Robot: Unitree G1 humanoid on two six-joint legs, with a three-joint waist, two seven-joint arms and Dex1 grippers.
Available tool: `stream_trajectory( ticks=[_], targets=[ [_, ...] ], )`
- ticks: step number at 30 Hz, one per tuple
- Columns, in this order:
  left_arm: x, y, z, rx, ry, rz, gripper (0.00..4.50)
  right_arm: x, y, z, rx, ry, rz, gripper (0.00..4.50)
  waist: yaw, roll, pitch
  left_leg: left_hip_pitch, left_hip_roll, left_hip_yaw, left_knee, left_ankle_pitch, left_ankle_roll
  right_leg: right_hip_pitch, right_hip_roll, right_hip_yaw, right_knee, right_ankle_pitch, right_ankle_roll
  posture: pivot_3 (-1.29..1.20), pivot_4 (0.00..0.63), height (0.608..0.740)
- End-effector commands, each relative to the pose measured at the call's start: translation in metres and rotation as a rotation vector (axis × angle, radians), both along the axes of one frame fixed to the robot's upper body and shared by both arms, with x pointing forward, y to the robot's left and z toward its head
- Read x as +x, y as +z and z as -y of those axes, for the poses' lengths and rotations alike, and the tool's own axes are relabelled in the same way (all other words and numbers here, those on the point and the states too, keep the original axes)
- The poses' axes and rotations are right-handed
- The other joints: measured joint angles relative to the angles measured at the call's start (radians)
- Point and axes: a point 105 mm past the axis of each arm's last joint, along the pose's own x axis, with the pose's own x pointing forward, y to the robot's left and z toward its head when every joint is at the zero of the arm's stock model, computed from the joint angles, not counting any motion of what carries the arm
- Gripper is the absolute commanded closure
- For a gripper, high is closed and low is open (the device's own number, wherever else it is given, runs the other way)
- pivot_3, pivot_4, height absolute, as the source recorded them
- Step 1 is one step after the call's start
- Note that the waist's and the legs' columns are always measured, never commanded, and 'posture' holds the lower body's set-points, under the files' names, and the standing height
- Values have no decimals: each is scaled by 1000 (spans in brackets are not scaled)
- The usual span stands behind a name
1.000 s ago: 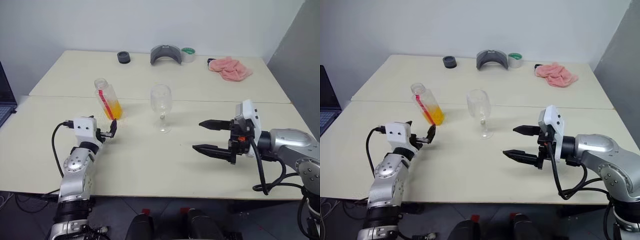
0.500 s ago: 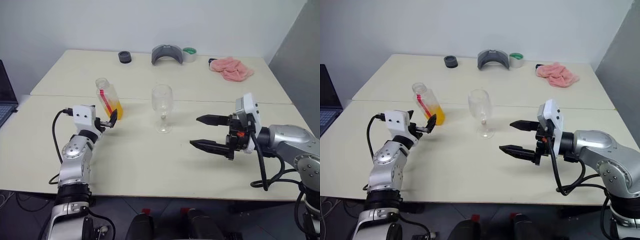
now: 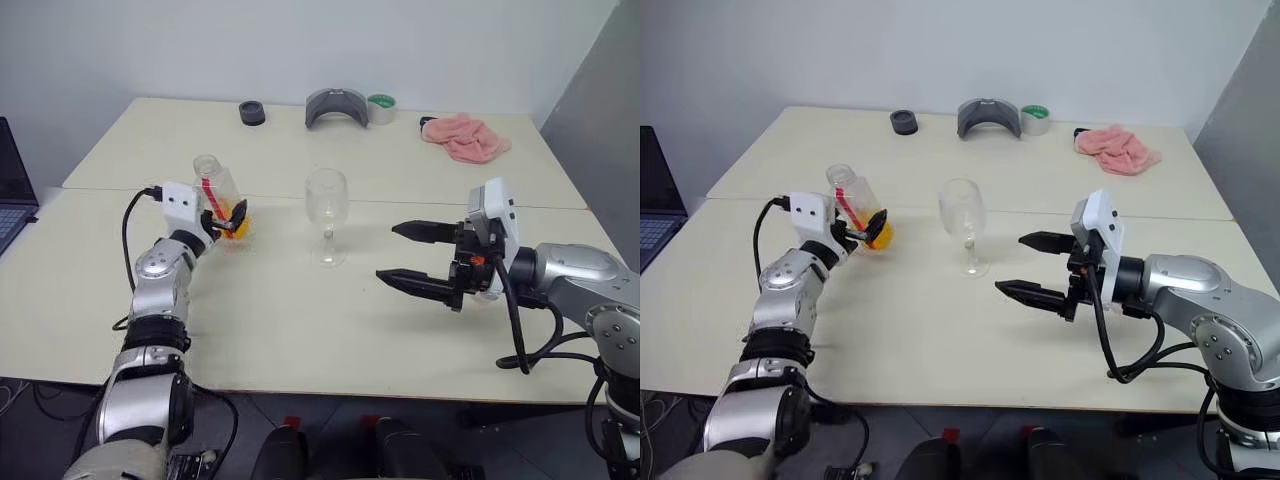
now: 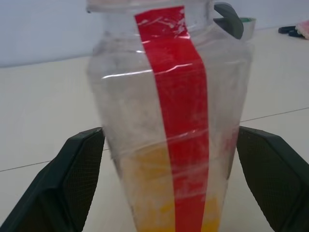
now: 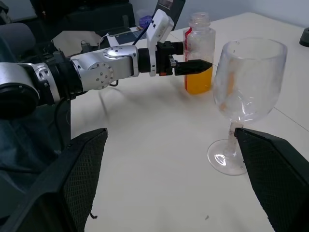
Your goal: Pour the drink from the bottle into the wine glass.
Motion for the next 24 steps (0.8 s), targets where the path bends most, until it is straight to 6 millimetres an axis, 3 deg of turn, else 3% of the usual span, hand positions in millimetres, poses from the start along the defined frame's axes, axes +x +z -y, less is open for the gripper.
stream_trajectory(
  ticks=[1, 5, 14, 20, 24],
  targets=[
    [7, 12, 2, 27, -16, 43, 0, -7, 12, -1, 12, 10, 50, 18, 0, 0, 0, 0, 0, 0, 0, 0, 0, 0, 0, 0, 0, 0, 0, 0, 150, 740],
    [11, 14, 3, 29, -22, 50, 0, -8, 12, -1, 11, 5, 50, 18, 0, 0, 0, 0, 0, 1, 0, 0, 0, 0, 0, 0, 0, 0, 0, 0, 150, 740],
    [8, 12, -10, 29, 1, 54, 2704, -10, 13, -2, 18, -6, 50, 0, 0, 0, 0, -1, 0, 1, 0, 0, 0, 0, 0, 0, 0, 0, 0, 0, 150, 740],
    [6, 15, -13, 55, 22, 72, 2831, -8, 19, -2, 78, -18, 45, 0, -1, 0, 0, -1, 1, 0, 0, 0, 0, 0, 0, 0, 0, 0, 0, 0, 150, 740],
    [7, 37, 6, 168, -67, 140, 2832, -4, 39, -3, 169, -22, 102, 0, -1, -1, 1, -1, 1, 0, 0, 0, 0, -1, 0, 0, 0, 0, 0, 0, 150, 740]
  ],
)
